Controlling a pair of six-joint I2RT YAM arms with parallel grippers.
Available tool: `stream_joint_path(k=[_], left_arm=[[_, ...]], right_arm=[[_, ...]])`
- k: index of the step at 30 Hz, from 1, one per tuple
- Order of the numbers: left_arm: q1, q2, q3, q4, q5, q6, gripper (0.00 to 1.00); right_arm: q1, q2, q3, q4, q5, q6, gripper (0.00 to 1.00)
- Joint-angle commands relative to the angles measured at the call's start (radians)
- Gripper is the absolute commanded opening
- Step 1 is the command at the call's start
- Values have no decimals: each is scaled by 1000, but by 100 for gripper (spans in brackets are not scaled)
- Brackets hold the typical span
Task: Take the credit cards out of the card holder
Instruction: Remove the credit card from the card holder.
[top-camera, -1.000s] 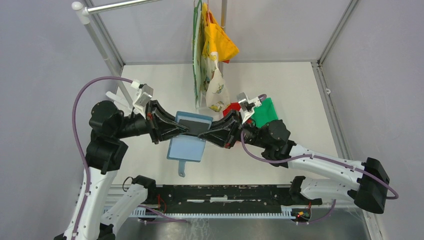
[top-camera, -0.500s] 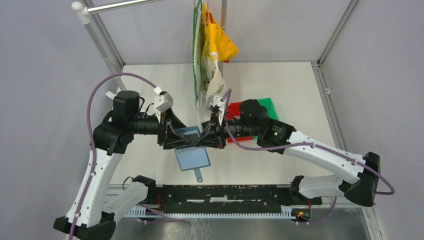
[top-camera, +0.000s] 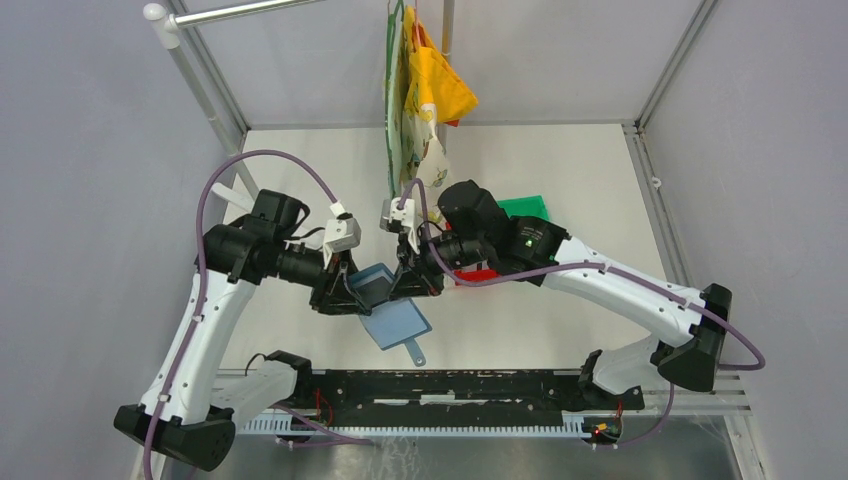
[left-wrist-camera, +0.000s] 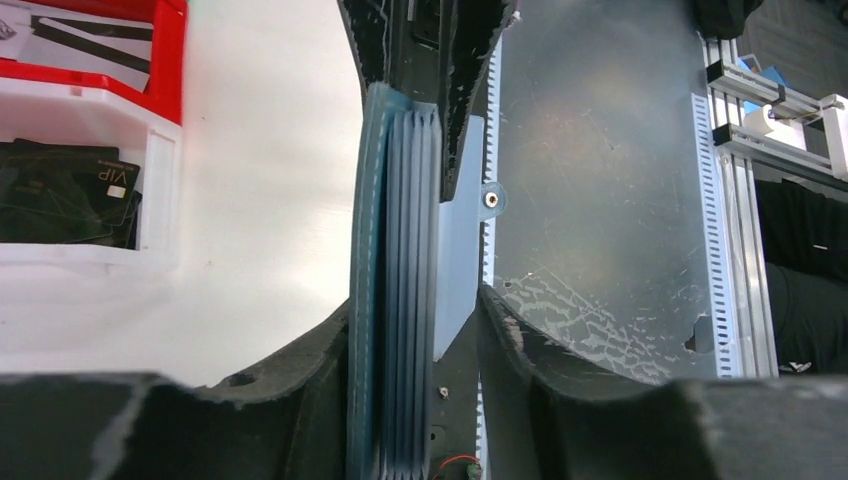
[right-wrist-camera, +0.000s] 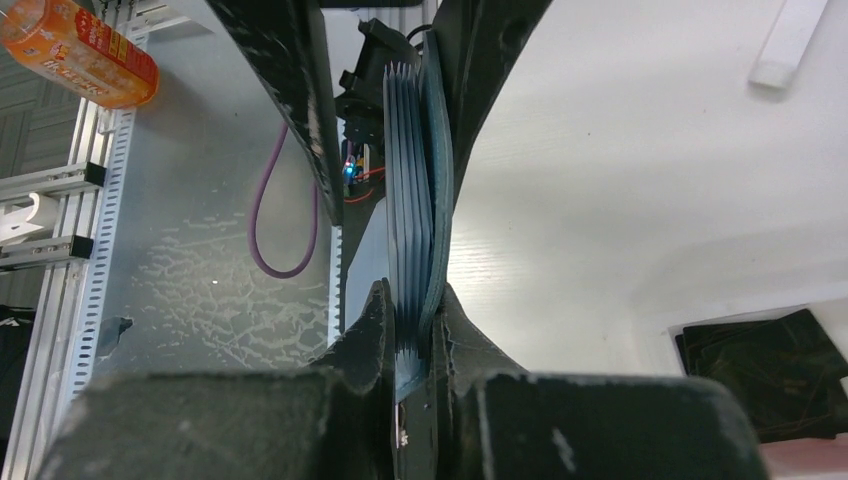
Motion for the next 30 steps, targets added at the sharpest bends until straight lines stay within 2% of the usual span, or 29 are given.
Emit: stream_joint_path(k=[1, 5, 7, 11, 13, 15, 19, 25, 30], left_arm=[[-4, 7, 25, -65, 24, 120, 44], [-4, 14, 44, -65, 30, 130, 21], [-4, 15, 51, -65, 36, 131, 16], [-5, 17, 66, -65, 39, 126, 28], [-5, 20, 77, -65, 42, 121, 40], [-5, 23, 88, -65, 47, 113, 45], [-5, 32, 97, -65, 51, 107, 46], [-5, 46, 107, -66, 66, 100, 38], [-5, 53, 117, -65, 82, 94, 44]], right_arm=[[15, 21, 107, -18, 1, -60, 0], [15, 37, 147, -43, -2, -83, 0], [15, 51, 179, -77, -8, -123, 0], [18, 80, 233, -154, 29, -166, 0], [21, 88, 240, -179, 43, -182, 0], [23, 90, 240, -192, 50, -192, 0], [24, 89, 243, -203, 59, -205, 0], [39, 106, 269, -255, 88, -238, 0], [53, 121, 286, -278, 113, -251, 0]])
